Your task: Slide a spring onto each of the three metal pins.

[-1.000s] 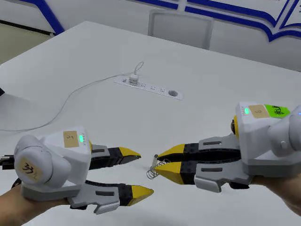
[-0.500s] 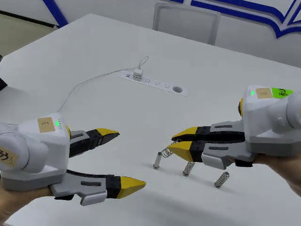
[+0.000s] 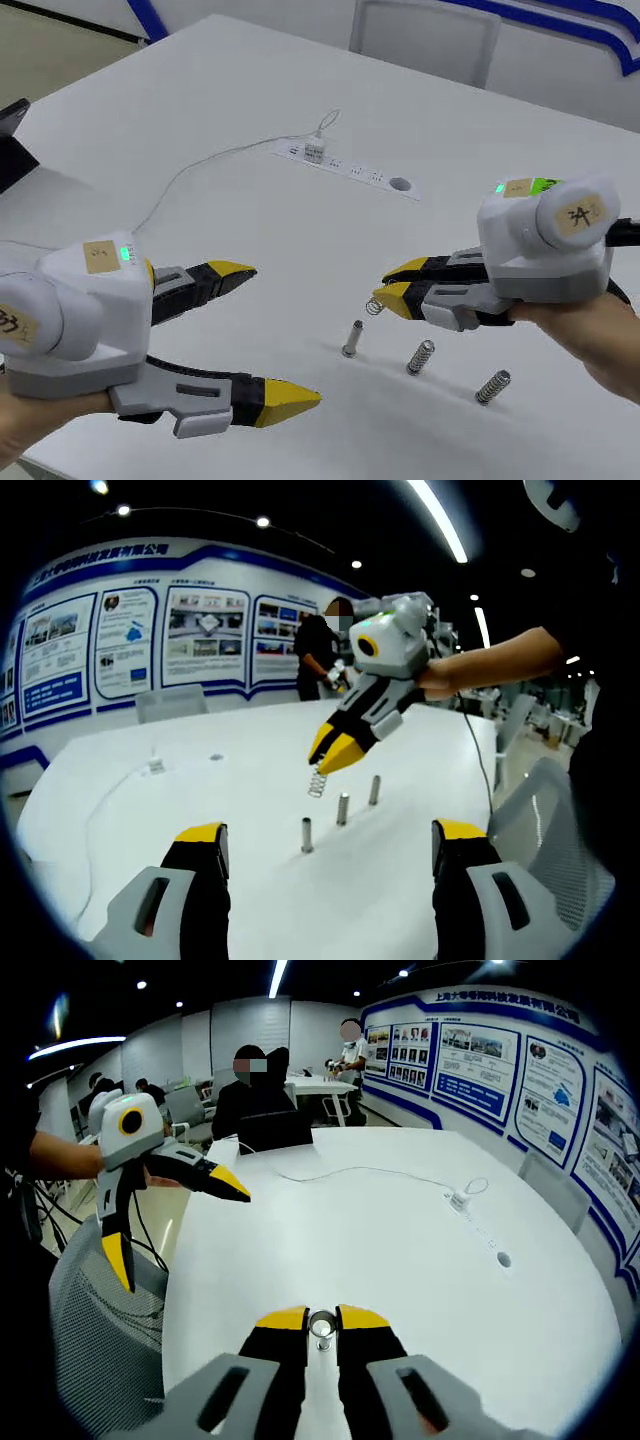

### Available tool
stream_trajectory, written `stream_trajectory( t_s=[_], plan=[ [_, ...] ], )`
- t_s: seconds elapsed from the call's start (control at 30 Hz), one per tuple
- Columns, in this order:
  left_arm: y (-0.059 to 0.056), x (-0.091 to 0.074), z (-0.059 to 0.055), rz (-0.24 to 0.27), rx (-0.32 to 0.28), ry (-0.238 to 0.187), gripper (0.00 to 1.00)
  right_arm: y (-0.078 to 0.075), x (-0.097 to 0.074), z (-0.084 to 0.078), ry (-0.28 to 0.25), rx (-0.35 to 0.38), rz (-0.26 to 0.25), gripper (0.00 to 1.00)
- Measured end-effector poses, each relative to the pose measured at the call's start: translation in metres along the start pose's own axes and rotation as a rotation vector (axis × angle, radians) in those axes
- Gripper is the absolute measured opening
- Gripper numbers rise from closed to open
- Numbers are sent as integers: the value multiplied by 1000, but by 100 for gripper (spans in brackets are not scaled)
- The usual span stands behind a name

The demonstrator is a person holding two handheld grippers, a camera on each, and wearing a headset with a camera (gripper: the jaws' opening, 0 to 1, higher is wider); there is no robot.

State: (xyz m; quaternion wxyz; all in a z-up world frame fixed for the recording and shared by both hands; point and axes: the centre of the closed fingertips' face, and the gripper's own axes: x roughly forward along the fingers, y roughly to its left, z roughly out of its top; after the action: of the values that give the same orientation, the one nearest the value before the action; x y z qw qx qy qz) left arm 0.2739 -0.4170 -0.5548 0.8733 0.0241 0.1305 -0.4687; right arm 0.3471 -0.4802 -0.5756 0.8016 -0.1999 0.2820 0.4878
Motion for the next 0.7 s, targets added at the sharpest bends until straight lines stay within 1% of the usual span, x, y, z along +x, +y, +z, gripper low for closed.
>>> stream_trajectory(
  t_s=[0.03,0.1,0.17,0.23,0.37,0.53,0.7],
  plan=[
    [0,-1,-1,0,-2,0,86,0,3,-2,7,6,6,11],
    [-1,-3,2,-11,-21,-28,86,-4,9,-6,25,9,3,11],
    [1,-4,2,-6,-29,-31,86,-6,13,-10,37,15,6,11],
    [4,-5,0,7,-27,-21,86,-6,17,-12,46,21,9,11],
    [8,-7,-6,19,-36,-5,86,-7,24,-17,73,5,6,11],
    [9,-9,-12,24,-39,13,85,-7,32,-24,102,13,18,11],
    [9,-9,-14,23,-42,22,85,-5,36,-29,126,-11,27,11]
  ],
)
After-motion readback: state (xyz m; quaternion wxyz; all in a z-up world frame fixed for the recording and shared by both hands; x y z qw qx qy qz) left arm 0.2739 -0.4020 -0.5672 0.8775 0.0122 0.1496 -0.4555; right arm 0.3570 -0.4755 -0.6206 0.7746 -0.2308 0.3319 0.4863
